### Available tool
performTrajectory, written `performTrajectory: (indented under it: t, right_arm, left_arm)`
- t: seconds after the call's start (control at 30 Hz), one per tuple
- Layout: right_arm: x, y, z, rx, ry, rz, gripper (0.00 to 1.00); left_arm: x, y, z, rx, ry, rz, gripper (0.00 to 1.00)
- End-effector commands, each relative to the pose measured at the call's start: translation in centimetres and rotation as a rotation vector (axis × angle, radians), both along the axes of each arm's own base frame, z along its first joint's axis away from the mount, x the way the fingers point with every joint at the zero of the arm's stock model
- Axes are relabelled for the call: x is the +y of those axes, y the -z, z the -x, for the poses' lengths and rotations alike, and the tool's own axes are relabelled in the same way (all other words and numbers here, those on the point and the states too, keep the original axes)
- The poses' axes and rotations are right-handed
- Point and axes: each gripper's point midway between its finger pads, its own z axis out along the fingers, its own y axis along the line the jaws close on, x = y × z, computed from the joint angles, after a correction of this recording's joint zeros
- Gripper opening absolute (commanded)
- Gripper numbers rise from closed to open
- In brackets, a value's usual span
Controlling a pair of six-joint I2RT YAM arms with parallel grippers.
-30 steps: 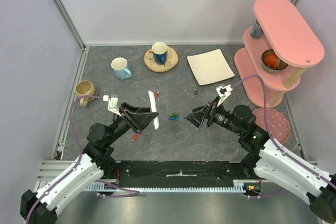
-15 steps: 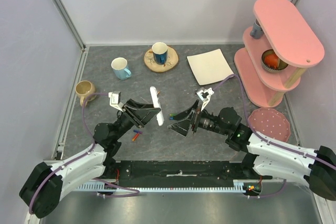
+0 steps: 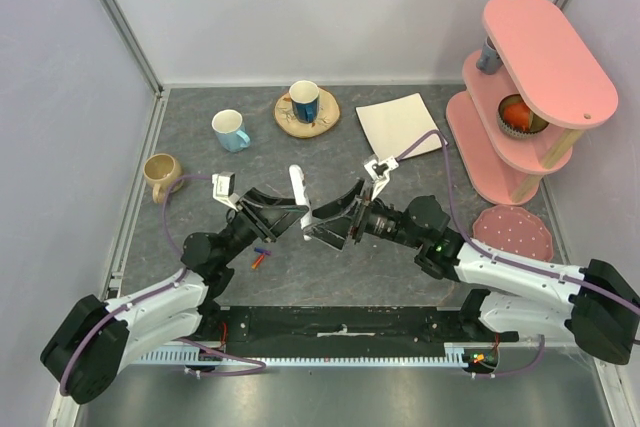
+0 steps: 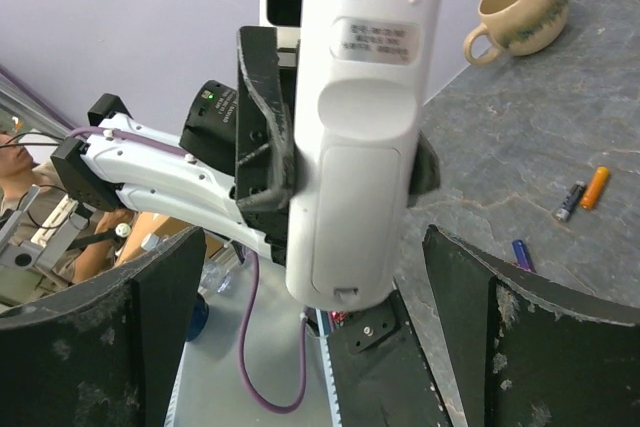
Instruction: Load the batteries into the remote control
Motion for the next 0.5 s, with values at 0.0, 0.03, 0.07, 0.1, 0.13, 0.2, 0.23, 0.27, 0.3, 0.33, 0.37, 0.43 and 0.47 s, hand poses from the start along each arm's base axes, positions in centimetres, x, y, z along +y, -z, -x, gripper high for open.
performTrajectory:
  t: [0.0,0.03,0.07,0.1,0.13,0.2,0.23,0.27,0.3,0.33,0.37,0.43,0.47]
  right_arm:
    - [1.1,-2.9,0.1,-0.062,-0.017,-0.031,0.98]
    - [1.4,-2.5,0.0,-0.057,-0.017,-0.018,0.98]
    - [1.4,-2.4,0.0,-0.058,-0.014,-0.013,0.98]
    - [1.5,-2.2,0.0,-0.056,-0.014,-0.007,0.98]
    - [1.5,-2.0,-0.1,-0.053,-0.013,-0.004,0.98]
    - [1.5,-1.8,-0.1,-0.046,-0.011,0.0,0.98]
    - [1.5,-1.6,-0.1,-0.044,-0.011,0.003,0.98]
    - [1.4,-1.6,-0.1,-0.043,-0.009,0.003,0.98]
    - [1.4,-1.3,0.0,-0.038,-0.008,0.007,0.98]
    - [1.4,-1.2,0.0,-0.038,-0.008,0.009,0.98]
    - [1.4,-1.1,0.0,-0.036,-0.008,0.01,0.98]
    - [1.4,-1.0,0.0,-0.032,-0.01,0.013,0.97]
    - [1.5,-1.0,-0.1,-0.035,-0.01,0.014,0.96]
  left_arm:
    - [0.5,-4.2,1.7,-0.117,0.047,0.104,0.02]
    - [0.5,-4.3,1.7,-0.119,0.048,0.104,0.02]
    - [0.6,-4.4,1.8,-0.124,0.047,0.106,0.02]
    - [0.6,-4.5,1.8,-0.123,0.046,0.107,0.02]
    - [0.7,-4.5,1.8,-0.125,0.045,0.109,0.02]
    - [0.7,-4.6,1.9,-0.127,0.045,0.11,0.02]
    - [0.8,-4.6,1.9,-0.126,0.042,0.112,0.02]
    - [0.9,-4.7,1.9,-0.127,0.04,0.115,0.02]
    - [0.9,-4.8,1.9,-0.129,0.038,0.116,0.02]
    - [0.9,-4.9,1.9,-0.13,0.037,0.117,0.02]
    - [0.9,-5.0,1.9,-0.131,0.039,0.116,0.02]
    - [0.9,-5.3,2.0,-0.139,0.044,0.12,0.02]
    - [0.8,-5.4,2.0,-0.139,0.048,0.121,0.02]
